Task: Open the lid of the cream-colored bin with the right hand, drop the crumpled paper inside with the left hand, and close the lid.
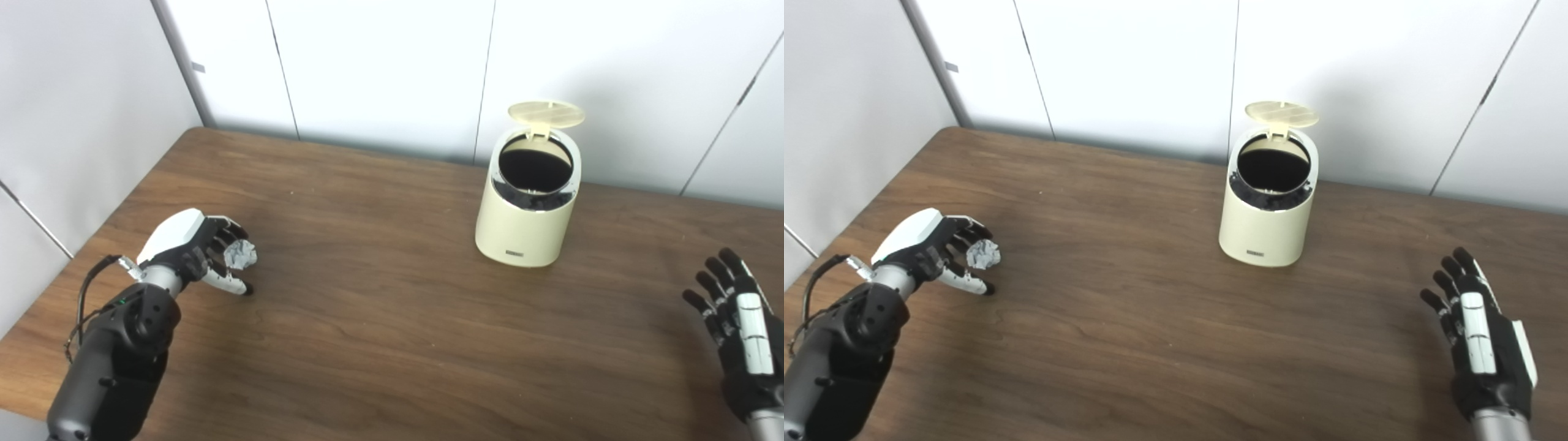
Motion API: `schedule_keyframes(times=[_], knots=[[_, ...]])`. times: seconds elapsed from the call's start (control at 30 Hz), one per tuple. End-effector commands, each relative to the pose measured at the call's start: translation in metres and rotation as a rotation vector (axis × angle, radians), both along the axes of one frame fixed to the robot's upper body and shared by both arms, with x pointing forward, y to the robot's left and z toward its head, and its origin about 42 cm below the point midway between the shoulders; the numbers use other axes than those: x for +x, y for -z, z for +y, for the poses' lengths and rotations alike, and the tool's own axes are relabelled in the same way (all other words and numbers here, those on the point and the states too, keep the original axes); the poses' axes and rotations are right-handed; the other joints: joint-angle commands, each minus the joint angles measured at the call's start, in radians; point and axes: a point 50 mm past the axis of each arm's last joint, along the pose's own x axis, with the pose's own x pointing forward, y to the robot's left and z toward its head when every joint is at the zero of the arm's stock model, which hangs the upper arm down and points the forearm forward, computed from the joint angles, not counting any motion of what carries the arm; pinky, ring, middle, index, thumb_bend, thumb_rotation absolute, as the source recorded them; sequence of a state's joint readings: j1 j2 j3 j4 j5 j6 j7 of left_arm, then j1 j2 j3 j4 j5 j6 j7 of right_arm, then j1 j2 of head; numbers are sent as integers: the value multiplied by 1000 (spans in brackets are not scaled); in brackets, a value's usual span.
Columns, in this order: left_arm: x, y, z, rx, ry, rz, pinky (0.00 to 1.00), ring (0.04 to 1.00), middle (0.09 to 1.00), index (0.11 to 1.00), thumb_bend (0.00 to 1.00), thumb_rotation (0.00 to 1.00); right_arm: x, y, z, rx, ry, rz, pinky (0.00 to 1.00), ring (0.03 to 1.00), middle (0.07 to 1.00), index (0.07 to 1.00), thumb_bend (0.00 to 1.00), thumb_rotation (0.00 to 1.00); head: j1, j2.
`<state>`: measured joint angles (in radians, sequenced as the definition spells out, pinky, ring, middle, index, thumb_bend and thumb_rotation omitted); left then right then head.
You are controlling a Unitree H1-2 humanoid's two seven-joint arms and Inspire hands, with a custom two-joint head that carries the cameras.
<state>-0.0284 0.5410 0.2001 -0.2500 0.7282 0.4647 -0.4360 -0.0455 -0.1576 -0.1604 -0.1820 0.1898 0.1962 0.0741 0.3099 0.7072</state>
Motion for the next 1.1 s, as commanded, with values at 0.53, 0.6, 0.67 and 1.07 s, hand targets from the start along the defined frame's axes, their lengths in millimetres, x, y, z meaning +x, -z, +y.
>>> schedule_keyframes(times=[0.53,0.6,0.67,1.07], knots=[[13,-17,5,41,-6,-34,477,524,531,470,515,0,5,-19,1,13,-11,-80,864,948,946,932,513,809,-11,20],[14,-18,5,45,-1,-29,468,463,524,466,504,0,6,-20,1,2,-12,-82,867,945,942,916,513,814,-15,26],[14,-18,5,45,6,-23,459,443,524,464,502,0,7,-19,0,-3,-9,-85,859,940,935,907,509,823,-15,26],[11,-26,1,51,7,-6,427,417,511,478,501,0,8,-15,-5,7,-8,-80,853,921,907,871,506,839,-13,33]])
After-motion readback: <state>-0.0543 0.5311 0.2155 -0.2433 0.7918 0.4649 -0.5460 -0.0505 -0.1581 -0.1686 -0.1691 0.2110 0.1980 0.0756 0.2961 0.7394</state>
